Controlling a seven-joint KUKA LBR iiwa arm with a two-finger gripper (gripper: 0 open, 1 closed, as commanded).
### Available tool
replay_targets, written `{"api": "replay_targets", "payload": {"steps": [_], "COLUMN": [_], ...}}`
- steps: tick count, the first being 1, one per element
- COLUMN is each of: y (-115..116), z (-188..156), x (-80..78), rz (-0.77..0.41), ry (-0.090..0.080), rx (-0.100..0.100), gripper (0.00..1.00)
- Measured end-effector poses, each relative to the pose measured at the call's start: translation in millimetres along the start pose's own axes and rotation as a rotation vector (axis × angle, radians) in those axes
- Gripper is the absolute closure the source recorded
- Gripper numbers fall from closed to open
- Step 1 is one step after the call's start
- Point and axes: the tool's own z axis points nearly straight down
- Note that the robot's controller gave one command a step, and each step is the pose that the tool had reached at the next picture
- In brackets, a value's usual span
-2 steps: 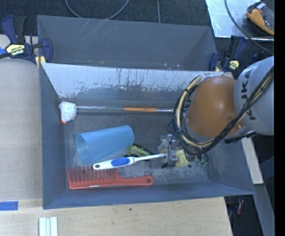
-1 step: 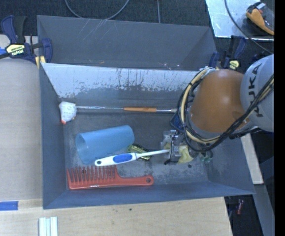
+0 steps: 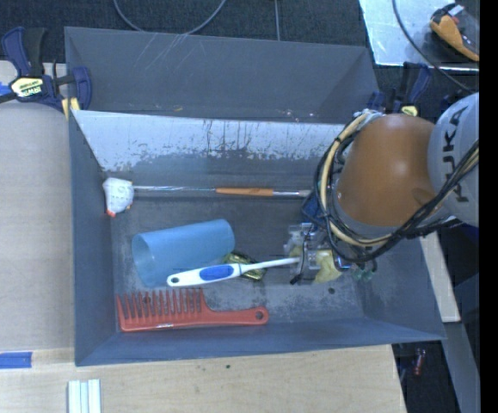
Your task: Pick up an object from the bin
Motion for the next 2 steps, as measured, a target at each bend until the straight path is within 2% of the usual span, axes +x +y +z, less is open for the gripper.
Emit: {"api": "replay_targets", "payload": {"steps": [2], "y": [-0.1], "z": [-26.6], "x": [-1.9], "rz": [0.001], "ry": [-0.006], "rx": [0.000], "gripper": [1.00]}}
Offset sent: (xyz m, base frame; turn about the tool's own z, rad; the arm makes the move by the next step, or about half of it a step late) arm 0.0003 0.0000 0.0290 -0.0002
